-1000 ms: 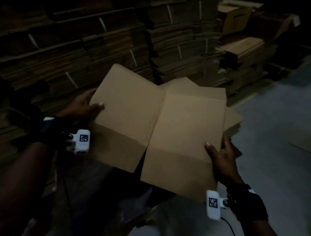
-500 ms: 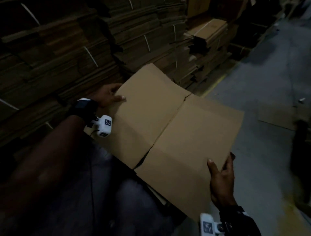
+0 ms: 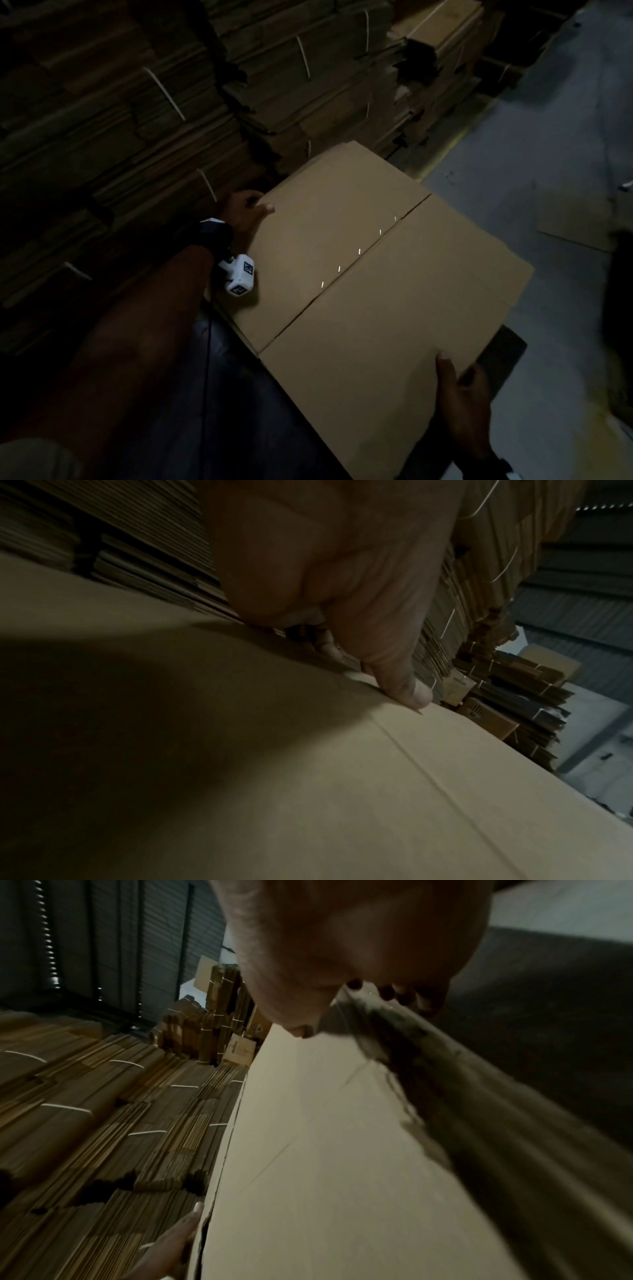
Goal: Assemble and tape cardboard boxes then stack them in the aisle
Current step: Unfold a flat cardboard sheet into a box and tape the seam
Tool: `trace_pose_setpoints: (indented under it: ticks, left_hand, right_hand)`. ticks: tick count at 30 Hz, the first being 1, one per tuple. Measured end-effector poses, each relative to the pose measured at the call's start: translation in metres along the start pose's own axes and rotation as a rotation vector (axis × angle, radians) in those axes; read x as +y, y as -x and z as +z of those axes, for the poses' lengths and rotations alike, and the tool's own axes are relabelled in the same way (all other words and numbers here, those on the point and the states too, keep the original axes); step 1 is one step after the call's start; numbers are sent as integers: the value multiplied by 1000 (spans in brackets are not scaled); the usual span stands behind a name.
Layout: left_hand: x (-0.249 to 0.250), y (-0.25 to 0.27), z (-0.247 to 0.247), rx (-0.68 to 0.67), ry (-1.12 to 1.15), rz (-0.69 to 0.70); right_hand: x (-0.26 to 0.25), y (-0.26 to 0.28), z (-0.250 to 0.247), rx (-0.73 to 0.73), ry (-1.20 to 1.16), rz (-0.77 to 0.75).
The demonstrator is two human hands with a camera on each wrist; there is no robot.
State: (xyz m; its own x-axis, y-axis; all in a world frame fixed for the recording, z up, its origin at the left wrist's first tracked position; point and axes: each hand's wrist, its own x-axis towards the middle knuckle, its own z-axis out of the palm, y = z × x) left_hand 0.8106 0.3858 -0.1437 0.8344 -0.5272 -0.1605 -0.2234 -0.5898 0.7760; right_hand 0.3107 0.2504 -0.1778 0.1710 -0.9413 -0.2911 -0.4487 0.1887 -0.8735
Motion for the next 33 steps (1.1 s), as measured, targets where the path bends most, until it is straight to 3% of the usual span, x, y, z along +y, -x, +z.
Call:
trace_pose_setpoints:
  ticks: [6, 12, 17, 20, 23, 29, 33]
  left_hand:
    - [23, 2, -4, -87, -81, 6]
    - [14, -3, -9, -133, -68, -12]
    - [20, 2, -9, -152, -188, 14]
    - [23, 8, -2, -81, -226, 16]
    - [26, 19, 6, 22, -261, 75]
    - [40, 95, 40, 171, -322, 321]
    - [77, 186, 92, 171, -171, 346]
  right_hand:
    - [-4, -8, 24, 212, 131, -191]
    - [14, -31, 28, 216, 237, -156]
    - [9, -25, 29, 188, 210, -181]
    - [6, -23, 24, 168, 238, -157]
    - [3, -22, 21, 75, 117, -109]
    - [9, -27, -1, 32, 85, -108]
    - [-10, -24, -40, -46, 72, -250]
